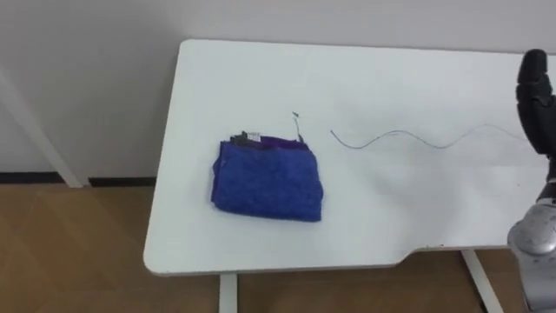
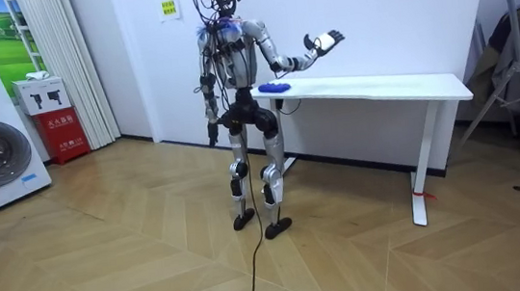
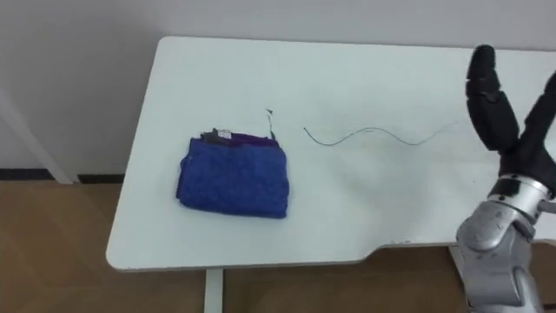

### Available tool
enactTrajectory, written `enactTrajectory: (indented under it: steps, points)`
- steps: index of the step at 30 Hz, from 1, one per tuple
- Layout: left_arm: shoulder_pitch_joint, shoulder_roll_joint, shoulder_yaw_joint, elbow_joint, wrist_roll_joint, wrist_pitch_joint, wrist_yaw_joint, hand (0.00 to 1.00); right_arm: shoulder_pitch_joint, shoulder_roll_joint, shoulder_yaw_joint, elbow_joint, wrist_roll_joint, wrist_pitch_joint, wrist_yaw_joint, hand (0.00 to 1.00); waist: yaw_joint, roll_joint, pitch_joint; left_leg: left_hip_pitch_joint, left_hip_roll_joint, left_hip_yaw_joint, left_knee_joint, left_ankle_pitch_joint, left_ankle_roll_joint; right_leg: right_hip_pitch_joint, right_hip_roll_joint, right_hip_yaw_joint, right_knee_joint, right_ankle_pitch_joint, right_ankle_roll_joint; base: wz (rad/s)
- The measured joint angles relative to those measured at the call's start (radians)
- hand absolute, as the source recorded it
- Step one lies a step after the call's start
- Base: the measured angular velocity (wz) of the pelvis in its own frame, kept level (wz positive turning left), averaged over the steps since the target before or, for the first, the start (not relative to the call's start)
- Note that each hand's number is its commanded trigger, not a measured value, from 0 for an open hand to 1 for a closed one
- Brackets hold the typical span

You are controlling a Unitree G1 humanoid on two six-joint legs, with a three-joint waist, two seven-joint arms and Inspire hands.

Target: Wipe table

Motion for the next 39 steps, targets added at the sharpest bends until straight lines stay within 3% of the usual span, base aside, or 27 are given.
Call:
enactTrajectory:
  steps: [8, 13, 18, 24, 27, 32, 35, 37, 39]
  points:
    - [-0.015, 0.0, -0.02, -0.004, 0.048, 0.001, -0.02, 0.0, -0.052, -0.004, 0.111, -0.069, -0.187, 0.007, 0.085, 0.0, 0.04, -0.011, 0.0046, -0.01, 0.002, -0.023, 0.006, 0.0, -0.001, -0.002, 0.001, 0.001, -0.001, -0.001, -0.001, 0.08]
    - [-0.03, 0.012, -0.052, -0.032, 0.057, 0.0, -0.039, 0.0, -0.057, -0.032, 0.236, -0.153, -0.254, 0.015, 0.151, 0.0, 0.061, -0.029, 0.0011, -0.032, 0.002, -0.047, 0.015, 0.001, -0.001, -0.011, 0.001, -0.014, 0.0, -0.001, -0.001, 0.1]
    - [-0.047, 0.025, -0.08, -0.032, 0.055, -0.001, -0.051, 0.0, -0.061, -0.034, 0.343, -0.185, -0.332, 0.022, 0.197, 0.0, 0.089, -0.033, 0.0002, -0.03, 0.002, -0.056, 0.015, 0.001, -0.002, -0.007, 0.001, -0.011, -0.001, -0.001, -0.001, 0.04]
    - [-0.05, 0.026, -0.104, -0.027, 0.056, -0.002, -0.059, 0.0, -0.061, -0.038, 0.464, -0.182, -0.361, 0.037, 0.252, 0.0, 0.12, -0.046, 0.0122, -0.034, 0.002, -0.061, 0.013, 0.001, -0.002, -0.007, 0.001, -0.028, -0.002, -0.001, -0.001, 0.03]
    - [-0.055, 0.023, -0.117, -0.028, 0.058, -0.002, -0.068, 0.0, -0.061, -0.035, 0.519, -0.151, -0.409, 0.036, 0.271, 0.0, 0.14, -0.044, 0.0153, -0.04, 0.001, -0.066, 0.014, 0.001, -0.002, -0.008, 0.0, -0.031, -0.004, -0.001, -0.001, 0.07]
    - [-0.061, 0.023, -0.119, -0.028, 0.057, -0.002, -0.074, 0.0, -0.059, -0.033, 0.59, -0.066, -0.488, 0.033, 0.294, 0.0, 0.143, -0.034, 0.0209, -0.052, -0.004, -0.076, 0.015, 0.001, -0.002, -0.008, -0.002, -0.032, -0.017, -0.001, -0.002, 0.05]
    - [-0.061, 0.022, -0.121, -0.028, 0.057, -0.002, -0.072, 0.0, -0.03, -0.033, 0.6, -0.059, -0.505, 0.042, 0.3, 0.0, 0.141, -0.024, 0.0168, -0.059, -0.006, -0.081, 0.016, 0.001, -0.002, -0.013, -0.004, -0.036, -0.018, -0.001, -0.002, 0.05]
    - [-0.063, 0.022, -0.123, -0.028, 0.058, -0.002, -0.072, 0.0, 0.009, -0.033, 0.601, -0.059, -0.516, 0.041, 0.303, 0.0, 0.141, -0.014, 0.0073, -0.057, -0.006, -0.085, 0.016, 0.002, -0.002, -0.011, -0.004, -0.036, -0.018, -0.001, -0.001, 0.05]
    - [-0.064, 0.024, -0.131, -0.03, 0.058, -0.002, -0.072, 0.0, 0.028, -0.033, 0.602, -0.059, -0.517, 0.035, 0.304, 0.0, 0.139, -0.011, 0.0054, -0.055, -0.007, -0.087, 0.015, 0.002, -0.002, -0.01, -0.005, -0.042, -0.018, -0.001, -0.001, -0.02]
